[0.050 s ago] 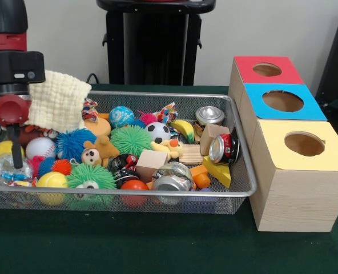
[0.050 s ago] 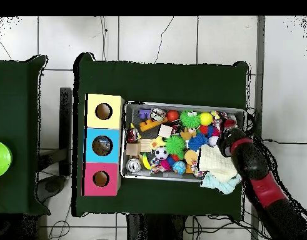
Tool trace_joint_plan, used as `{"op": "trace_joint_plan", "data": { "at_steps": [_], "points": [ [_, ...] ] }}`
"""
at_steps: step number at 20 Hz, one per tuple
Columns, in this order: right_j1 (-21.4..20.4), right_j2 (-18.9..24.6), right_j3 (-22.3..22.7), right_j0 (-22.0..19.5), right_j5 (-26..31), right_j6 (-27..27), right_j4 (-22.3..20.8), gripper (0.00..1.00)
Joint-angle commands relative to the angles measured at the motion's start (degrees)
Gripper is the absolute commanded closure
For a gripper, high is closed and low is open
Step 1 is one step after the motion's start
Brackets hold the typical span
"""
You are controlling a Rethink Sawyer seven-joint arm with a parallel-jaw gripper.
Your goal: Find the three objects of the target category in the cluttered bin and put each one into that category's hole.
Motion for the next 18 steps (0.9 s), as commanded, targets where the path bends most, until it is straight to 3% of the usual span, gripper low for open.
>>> {"op": "trace_joint_plan", "data": {
  "at_steps": [1,6,18],
  "points": [
    [-0.31,-2.40,-6.75,1.66,5.73,1.11,-2.48,0.00],
    [-6.00,-6.05,-4.56,3.77,8.02,3.49,-0.30,0.00],
    [1.72,-5.33,-8.80,3.05,4.05,1.60,-3.48,0.00]
  ]
}}
